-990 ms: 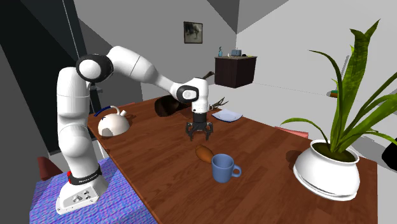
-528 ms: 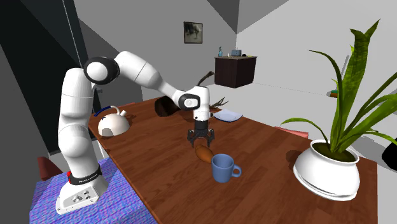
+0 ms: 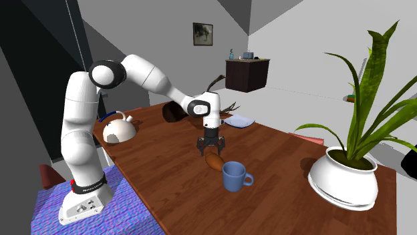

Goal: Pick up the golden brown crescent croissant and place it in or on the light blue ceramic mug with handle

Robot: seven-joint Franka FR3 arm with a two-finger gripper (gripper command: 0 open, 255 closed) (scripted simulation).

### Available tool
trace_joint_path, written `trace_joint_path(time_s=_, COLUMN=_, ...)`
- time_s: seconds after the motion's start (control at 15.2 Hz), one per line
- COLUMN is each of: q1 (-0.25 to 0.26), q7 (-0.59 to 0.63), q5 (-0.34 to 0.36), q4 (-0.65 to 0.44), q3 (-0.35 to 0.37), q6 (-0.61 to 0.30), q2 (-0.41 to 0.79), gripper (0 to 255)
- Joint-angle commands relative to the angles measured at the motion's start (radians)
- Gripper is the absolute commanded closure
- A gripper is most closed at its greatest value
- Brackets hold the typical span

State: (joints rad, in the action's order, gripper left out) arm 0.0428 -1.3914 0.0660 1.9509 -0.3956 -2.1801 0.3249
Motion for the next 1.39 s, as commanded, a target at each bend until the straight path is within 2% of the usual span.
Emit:
trace_joint_path(time_s=0.0, q1=0.000, q7=0.000, q5=0.000, q4=0.000, q3=0.000, q6=0.000, q2=0.000, gripper=255)
trace_joint_path(time_s=0.59, q1=0.000, q7=0.000, q5=0.000, q4=0.000, q3=0.000, q6=0.000, q2=0.000, gripper=255)
trace_joint_path(time_s=1.32, q1=0.011, q7=0.000, q5=0.024, q4=-0.058, q3=-0.010, q6=0.129, q2=-0.075, gripper=255)
